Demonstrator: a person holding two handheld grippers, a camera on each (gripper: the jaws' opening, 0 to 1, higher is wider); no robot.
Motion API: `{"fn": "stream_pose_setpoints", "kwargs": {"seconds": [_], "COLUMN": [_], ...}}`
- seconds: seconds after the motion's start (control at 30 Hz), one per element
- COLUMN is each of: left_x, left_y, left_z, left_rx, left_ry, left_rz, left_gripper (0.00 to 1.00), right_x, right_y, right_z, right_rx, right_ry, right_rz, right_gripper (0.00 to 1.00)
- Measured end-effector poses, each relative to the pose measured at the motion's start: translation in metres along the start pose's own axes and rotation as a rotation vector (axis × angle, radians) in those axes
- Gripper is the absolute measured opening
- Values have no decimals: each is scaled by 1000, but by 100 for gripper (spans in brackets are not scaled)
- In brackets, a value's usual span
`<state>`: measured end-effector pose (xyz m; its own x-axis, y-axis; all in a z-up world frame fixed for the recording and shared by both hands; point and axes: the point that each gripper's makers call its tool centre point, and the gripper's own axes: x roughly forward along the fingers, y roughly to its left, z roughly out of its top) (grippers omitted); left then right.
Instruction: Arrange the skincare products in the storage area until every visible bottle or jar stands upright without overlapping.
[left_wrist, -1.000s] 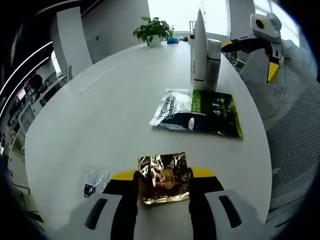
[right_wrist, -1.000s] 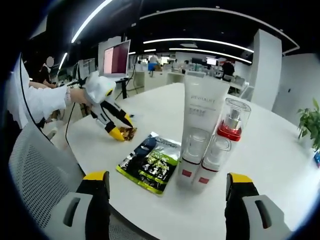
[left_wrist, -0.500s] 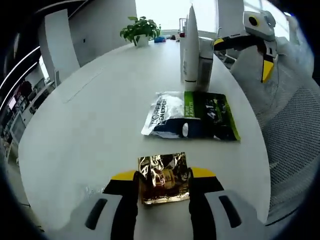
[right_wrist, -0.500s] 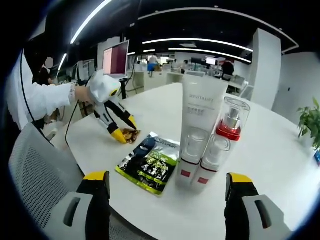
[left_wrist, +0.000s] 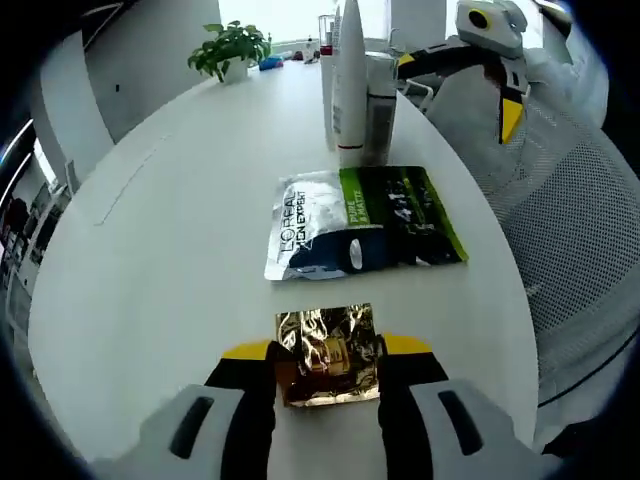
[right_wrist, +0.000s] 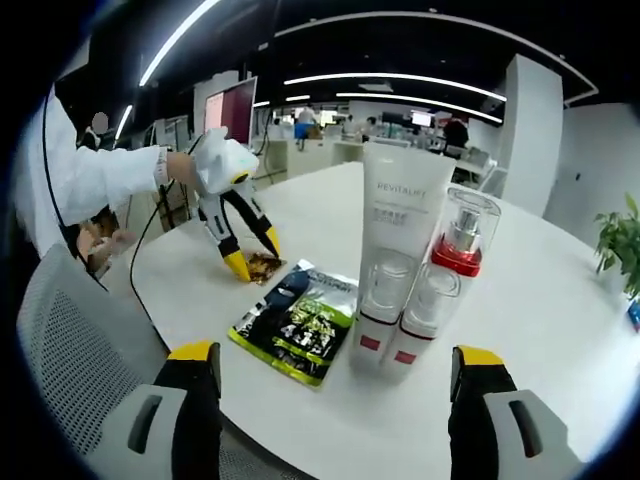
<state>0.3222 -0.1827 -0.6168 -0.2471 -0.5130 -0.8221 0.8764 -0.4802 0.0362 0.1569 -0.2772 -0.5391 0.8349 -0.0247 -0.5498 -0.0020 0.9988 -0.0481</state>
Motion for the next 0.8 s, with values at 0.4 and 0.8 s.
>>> {"fn": "stream_pose_setpoints", "kwargs": {"seconds": [0.4, 0.8], "left_x": [3, 4], "left_y": [-4, 1], "left_z": [3, 3], "left_rx": [0, -31], "left_ry": [20, 2], "left_rz": [-7, 3], "left_gripper": [35, 39], "right_x": [-1, -1], "right_y": [-6, -5], "right_z": [0, -1], "right_rx": [2, -8], "right_ry": [-2, 3], "right_rz": [-25, -16], "right_gripper": [96, 96]}}
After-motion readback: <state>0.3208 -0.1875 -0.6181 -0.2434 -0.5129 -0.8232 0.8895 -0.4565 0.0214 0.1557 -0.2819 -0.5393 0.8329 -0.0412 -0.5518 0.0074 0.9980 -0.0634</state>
